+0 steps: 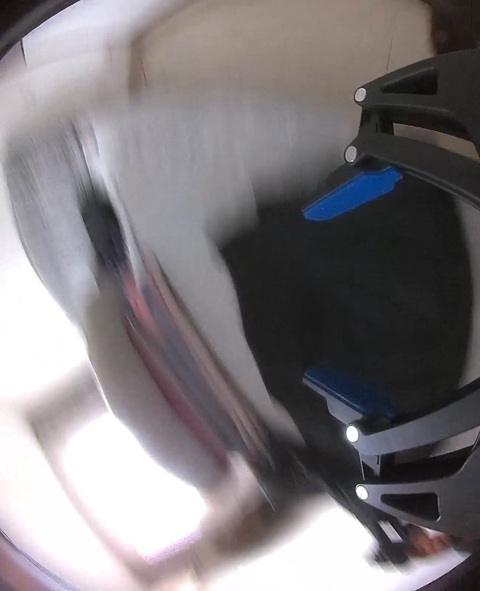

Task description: Fold large clothes

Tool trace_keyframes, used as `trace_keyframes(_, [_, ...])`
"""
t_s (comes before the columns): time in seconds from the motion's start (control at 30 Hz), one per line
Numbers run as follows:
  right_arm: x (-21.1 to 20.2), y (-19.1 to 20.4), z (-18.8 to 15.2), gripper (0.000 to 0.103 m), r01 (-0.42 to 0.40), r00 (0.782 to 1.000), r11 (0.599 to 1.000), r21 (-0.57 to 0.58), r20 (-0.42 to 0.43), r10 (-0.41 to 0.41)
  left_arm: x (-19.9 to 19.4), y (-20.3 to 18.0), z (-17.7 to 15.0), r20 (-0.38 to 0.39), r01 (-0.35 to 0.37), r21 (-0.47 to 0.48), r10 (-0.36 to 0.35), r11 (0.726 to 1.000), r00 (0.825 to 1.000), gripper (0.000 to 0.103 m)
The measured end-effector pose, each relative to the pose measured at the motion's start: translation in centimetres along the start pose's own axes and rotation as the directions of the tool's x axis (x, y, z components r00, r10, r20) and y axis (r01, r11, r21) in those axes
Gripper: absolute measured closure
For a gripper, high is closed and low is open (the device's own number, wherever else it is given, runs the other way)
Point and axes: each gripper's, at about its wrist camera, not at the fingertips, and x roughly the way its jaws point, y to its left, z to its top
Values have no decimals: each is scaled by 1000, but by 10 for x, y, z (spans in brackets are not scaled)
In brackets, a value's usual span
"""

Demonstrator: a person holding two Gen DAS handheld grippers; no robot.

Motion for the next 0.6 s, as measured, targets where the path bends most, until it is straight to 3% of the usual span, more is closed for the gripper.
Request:
trace_keyframes(0.07, [52,18,-15,23,-150,976,988,42,-156,155,4,-17,-2,-7,20,32,-20,999,1000,89])
trace_keyframes(0.1, [81,22,-27,23,-216,944,970,109,-231,236,8,-31,-4,-14,30,59,-29,998,999,89])
trace_keyframes(0.17, [126,18,-50,22,-172,900,966,192,-369,233,19,-56,-8,-31,45,104,-42,994,999,89])
trace_keyframes(0.2, [141,14,-60,22,-149,899,970,192,-383,213,26,-72,-10,-46,59,132,-53,989,998,89])
trace_keyframes(0.27, [137,7,-60,22,-183,901,951,249,-345,264,46,-107,-18,-81,80,199,-65,977,995,89])
trace_keyframes(0.37, [130,-16,-61,23,-269,866,876,400,-298,401,81,-154,-35,-149,117,281,-77,953,986,89])
trace_keyframes(0.43, [113,-34,-61,23,-366,842,773,519,-169,512,105,-180,-49,-193,141,323,-81,936,978,89])
trace_keyframes(0.47, [96,-43,-58,23,-472,814,698,539,-38,580,115,-189,-56,-211,150,334,-82,931,974,89])
trace_keyframes(0.5, [87,-46,-55,22,-535,785,654,534,28,620,128,-201,-65,-237,164,351,-82,922,968,89])
trace_keyframes(0.57, [86,-47,-54,15,-631,700,539,557,111,705,149,-217,-79,-275,181,372,-78,911,958,89])
trace_keyframes(0.6, [103,-45,-62,15,-652,634,440,617,126,763,160,-225,-88,-299,193,378,-78,906,951,89])
